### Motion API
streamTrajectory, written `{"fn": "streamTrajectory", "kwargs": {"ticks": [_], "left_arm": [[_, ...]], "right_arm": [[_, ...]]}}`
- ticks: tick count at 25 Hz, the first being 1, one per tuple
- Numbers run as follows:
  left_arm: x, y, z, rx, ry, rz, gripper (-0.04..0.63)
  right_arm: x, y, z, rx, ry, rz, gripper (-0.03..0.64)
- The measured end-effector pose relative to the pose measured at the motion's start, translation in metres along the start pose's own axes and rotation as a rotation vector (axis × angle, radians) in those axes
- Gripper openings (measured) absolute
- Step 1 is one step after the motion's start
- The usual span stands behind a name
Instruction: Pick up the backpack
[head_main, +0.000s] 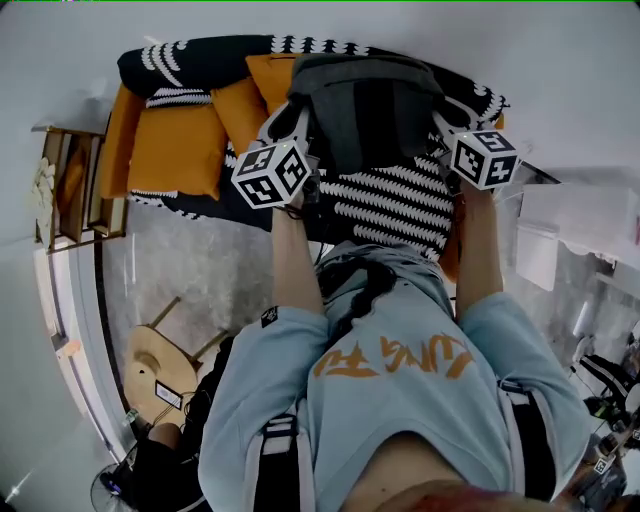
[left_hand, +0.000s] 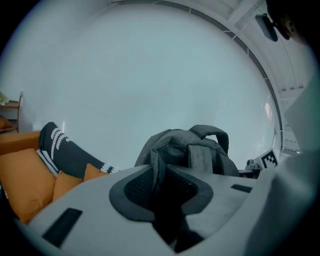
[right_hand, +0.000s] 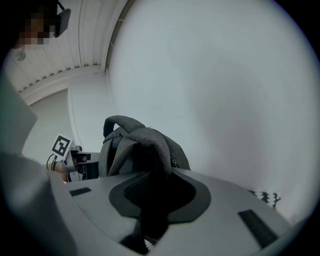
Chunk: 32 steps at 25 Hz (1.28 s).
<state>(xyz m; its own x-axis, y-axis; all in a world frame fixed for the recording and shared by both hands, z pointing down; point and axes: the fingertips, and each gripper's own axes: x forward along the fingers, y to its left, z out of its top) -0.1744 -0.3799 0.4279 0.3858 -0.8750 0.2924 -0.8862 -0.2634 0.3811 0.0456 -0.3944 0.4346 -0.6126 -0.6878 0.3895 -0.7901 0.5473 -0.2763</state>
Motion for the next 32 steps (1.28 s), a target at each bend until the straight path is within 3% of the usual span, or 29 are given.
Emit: {"fn": "streamTrajectory", "kwargs": {"ticks": [10, 16, 23, 32], "left_arm": [[-0.035, -0.033, 0.101, 0.13, -0.197, -0.038, 0.087], [-0.05, -0.065, 0.139, 0.227, -0.288, -0.059, 0.086], [-0.052, -0.086, 0.142, 0.284, -0.314, -0.094, 0.086], [-0.048, -0.09, 0.128, 0.246, -0.291, -0.085, 0.086]], "right_arm": [[-0.026, 0.03, 0.092, -0.092, -0.205, 0.022, 0.087], [-0.056, 0.036, 0.134, -0.106, -0.34, 0.005, 0.087], [-0.073, 0.028, 0.14, -0.076, -0.391, -0.032, 0.089], [-0.083, 0.022, 0.134, -0.065, -0.375, -0.06, 0.091]]}}
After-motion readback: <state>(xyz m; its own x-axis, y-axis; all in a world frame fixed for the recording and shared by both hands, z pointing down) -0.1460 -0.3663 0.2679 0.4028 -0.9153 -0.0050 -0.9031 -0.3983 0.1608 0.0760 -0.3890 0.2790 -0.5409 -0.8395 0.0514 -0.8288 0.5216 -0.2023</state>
